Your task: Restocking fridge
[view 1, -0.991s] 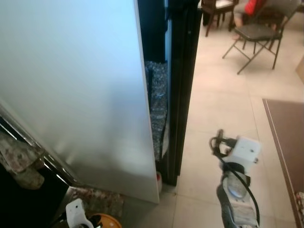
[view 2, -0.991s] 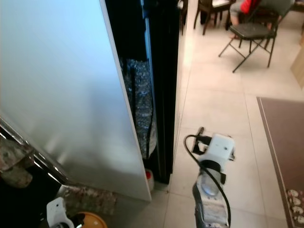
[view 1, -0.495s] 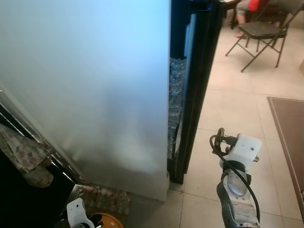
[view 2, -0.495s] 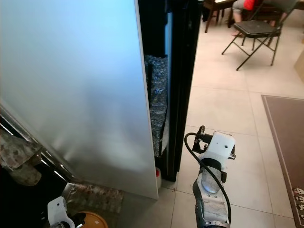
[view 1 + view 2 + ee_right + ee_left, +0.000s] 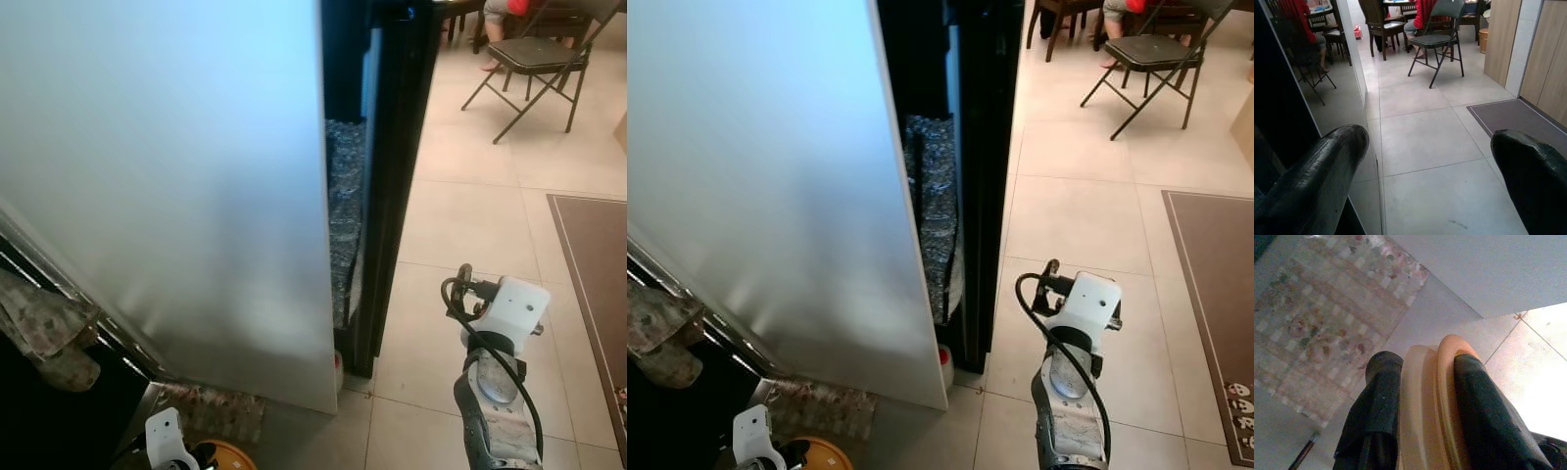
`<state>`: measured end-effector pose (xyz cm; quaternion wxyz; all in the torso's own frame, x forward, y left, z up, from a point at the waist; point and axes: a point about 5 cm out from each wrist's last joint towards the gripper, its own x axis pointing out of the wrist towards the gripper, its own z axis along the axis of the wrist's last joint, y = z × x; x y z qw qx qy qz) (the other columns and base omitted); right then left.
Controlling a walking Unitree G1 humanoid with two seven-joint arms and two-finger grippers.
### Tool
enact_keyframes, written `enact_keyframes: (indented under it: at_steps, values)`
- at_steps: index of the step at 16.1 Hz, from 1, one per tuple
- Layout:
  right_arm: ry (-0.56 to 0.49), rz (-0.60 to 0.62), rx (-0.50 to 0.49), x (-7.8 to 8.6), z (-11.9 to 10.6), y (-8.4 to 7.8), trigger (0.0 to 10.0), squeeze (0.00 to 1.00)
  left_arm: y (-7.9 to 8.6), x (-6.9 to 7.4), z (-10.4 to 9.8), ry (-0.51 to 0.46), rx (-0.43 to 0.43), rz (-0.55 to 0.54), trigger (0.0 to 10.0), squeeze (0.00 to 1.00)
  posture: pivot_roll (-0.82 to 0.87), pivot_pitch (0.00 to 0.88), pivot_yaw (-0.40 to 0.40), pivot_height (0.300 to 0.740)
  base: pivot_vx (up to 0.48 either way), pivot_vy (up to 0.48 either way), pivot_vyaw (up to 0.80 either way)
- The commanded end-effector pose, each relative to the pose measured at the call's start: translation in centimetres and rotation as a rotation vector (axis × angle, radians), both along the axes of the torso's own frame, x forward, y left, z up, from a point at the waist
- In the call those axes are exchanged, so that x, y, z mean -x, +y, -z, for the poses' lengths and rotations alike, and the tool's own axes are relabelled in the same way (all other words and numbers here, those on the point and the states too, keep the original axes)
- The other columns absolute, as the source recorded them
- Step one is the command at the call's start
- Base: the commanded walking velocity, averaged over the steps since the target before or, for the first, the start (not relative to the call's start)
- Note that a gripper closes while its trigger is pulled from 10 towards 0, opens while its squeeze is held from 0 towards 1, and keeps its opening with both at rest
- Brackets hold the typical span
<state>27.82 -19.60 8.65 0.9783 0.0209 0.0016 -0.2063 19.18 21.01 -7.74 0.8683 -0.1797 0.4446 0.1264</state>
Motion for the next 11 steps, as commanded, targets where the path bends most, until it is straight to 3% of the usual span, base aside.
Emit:
enact_keyframes:
  at_steps: [1,5,11]
  values:
    - [-0.017,-0.020,-0.002,-0.2,-0.5,0.6,10.0,0.00,0.9,0.6,0.1,0.017,-0.016,-0.012,10.0,0.00,-0.12,0.000,0.114,0.740,0.000,0.000,0.00]
    - [-0.015,-0.017,-0.007,-0.2,-0.4,0.5,10.0,0.00,1.1,0.8,0.2,0.021,-0.021,-0.001,10.0,0.00,-0.12,0.000,0.112,0.740,0.000,0.000,0.00]
    - [-0.028,-0.036,-0.015,-0.4,-0.5,0.8,10.0,0.00,-0.7,0.7,0.5,0.023,-0.007,0.015,10.0,0.00,-0.12,0.000,0.108,0.740,0.255,0.000,0.00]
